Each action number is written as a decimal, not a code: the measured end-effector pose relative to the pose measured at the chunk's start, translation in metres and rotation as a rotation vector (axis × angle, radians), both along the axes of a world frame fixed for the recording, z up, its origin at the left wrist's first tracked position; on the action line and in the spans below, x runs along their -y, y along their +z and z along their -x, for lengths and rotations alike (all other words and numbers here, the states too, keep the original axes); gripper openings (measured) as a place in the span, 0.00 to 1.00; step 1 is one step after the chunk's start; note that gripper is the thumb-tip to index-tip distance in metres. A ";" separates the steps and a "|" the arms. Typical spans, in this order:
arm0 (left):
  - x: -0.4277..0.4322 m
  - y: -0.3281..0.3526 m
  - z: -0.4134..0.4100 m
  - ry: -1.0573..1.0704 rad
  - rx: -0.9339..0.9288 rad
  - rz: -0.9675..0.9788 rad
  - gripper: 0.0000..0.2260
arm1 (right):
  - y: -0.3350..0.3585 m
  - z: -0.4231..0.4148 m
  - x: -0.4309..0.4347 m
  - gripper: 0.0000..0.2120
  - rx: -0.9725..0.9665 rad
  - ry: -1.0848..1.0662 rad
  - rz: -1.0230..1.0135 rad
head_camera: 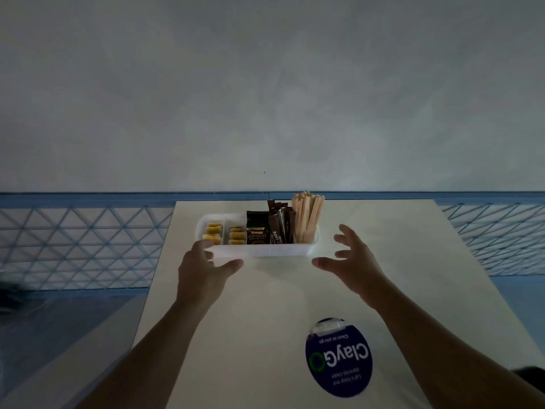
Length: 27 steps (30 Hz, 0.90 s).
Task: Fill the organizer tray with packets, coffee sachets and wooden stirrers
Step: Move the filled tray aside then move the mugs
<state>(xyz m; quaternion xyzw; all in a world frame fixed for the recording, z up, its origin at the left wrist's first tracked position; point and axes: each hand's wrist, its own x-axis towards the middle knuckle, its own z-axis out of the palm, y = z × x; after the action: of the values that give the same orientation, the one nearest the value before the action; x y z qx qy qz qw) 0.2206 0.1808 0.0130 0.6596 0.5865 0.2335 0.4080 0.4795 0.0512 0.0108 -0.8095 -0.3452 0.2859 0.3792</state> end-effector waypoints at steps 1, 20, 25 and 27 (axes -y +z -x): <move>0.010 0.004 -0.003 -0.024 0.002 0.002 0.28 | 0.005 0.001 0.008 0.46 0.012 -0.002 -0.005; 0.244 0.027 -0.099 -0.556 0.106 0.126 0.04 | 0.070 -0.016 0.240 0.05 0.270 -0.209 -0.055; 0.297 0.014 -0.126 -0.668 0.108 0.242 0.05 | 0.052 -0.030 0.311 0.04 0.266 -0.366 -0.037; 0.315 0.008 -0.135 -0.695 0.086 0.300 0.08 | 0.039 -0.033 0.333 0.03 0.278 -0.425 -0.016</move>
<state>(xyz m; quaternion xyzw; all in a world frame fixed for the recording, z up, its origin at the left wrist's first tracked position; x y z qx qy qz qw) 0.3553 -0.1341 0.0211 0.7419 0.3377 0.0202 0.5789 0.5125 -0.2819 0.0502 -0.8924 -0.2182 0.0830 0.3862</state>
